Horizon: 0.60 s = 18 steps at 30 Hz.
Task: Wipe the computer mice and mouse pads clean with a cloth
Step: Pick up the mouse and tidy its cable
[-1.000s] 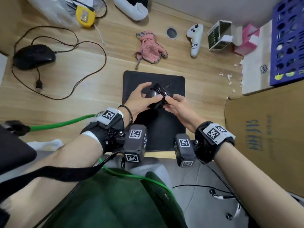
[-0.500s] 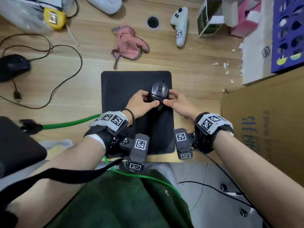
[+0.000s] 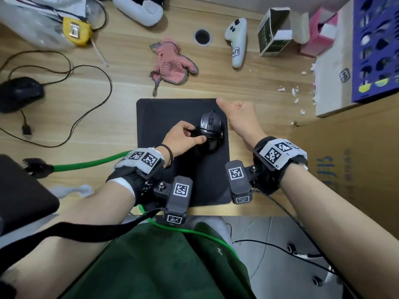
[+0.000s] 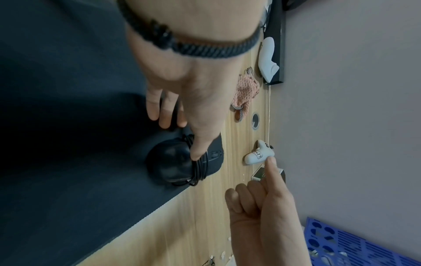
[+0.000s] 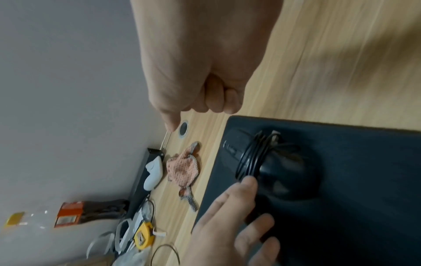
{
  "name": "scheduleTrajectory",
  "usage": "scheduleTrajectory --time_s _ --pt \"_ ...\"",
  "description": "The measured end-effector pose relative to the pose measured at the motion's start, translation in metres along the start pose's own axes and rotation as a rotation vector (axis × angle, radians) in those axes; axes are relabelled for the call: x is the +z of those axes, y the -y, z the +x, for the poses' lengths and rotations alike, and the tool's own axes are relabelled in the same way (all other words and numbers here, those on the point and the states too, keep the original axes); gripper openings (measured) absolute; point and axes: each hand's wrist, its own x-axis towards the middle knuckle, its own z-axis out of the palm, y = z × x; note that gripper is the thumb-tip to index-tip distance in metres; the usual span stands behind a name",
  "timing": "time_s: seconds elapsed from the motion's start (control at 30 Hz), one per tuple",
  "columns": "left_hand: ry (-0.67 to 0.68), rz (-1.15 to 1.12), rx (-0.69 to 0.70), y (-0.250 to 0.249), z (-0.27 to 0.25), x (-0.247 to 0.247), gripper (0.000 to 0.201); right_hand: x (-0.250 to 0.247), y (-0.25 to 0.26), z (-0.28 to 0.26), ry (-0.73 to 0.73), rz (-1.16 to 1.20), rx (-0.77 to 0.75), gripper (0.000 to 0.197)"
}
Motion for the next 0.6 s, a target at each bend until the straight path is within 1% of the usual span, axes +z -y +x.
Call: scheduleTrajectory --time_s 0.1,0.2,0.3,0.4,0.5,0.6 --pt "-0.025 -0.078 0.008 0.007 0.001 -0.018 0.04 0.025 0.011 -0.004 0.059 -0.05 -0.028 0.059" --pt "-0.071 -0.159 0.026 0.01 0.0 -0.05 0.025 0.054 0.019 -0.009 0.13 -0.114 -0.036 0.054" --pt "-0.192 -0.23 0.062 0.014 0.0 -0.093 0.019 0.085 0.028 -0.014 0.2 -0.166 -0.04 0.053" --pt "-0.361 -0.257 0.09 0.02 0.001 -0.146 0.022 0.12 0.043 -0.018 0.304 -0.159 -0.04 0.047" --pt "-0.47 -0.238 0.12 0.025 0.001 -0.19 0.028 0.151 0.057 -0.018 0.38 -0.183 -0.029 0.038" --pt "-0.596 -0.182 0.124 0.041 0.0 -0.232 0.036 0.182 0.074 -0.019 0.451 -0.216 -0.052 0.03"
